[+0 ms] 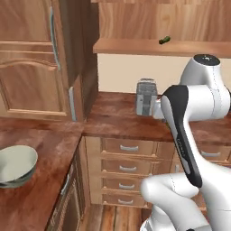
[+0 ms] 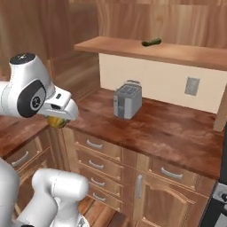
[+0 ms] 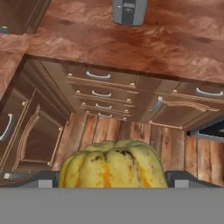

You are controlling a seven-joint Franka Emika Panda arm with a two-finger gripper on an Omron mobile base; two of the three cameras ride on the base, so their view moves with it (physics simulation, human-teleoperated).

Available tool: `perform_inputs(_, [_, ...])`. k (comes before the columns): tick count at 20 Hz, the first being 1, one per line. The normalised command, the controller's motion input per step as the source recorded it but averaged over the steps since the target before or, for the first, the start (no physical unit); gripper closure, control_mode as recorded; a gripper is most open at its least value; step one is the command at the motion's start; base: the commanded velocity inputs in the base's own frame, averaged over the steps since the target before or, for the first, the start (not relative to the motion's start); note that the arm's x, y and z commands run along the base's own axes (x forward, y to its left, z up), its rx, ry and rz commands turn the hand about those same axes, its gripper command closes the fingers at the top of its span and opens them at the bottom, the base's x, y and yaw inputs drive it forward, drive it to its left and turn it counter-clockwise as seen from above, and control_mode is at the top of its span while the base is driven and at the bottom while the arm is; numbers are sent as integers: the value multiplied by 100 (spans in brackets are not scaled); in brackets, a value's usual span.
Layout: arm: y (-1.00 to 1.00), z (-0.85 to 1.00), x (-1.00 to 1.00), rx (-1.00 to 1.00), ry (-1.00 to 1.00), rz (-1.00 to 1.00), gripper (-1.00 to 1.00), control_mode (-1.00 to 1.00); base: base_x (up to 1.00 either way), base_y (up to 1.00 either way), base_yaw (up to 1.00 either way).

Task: Pick the squashs from the cabinet and place them in one bowl. Pick the peach from the sink and place it in the other bowl.

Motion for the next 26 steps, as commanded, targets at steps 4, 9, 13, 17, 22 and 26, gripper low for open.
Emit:
perform_inputs(4, [0, 0, 0, 0, 0, 0, 100, 100, -18, -41, 50])
perform_inputs(9, [0, 0, 0, 0, 0, 0, 100, 100, -40, -30, 50])
perform_inputs(13, [0, 0, 0, 0, 0, 0, 100, 100, -61, -9, 50])
perform_inputs(17, [0, 0, 0, 0, 0, 0, 100, 100, -66, 0, 49])
perform_inputs(22, [0, 0, 0, 0, 0, 0, 100, 100, -38, 6, 52])
perform_inputs(26, [0, 0, 0, 0, 0, 0, 100, 100, -8, 8, 55])
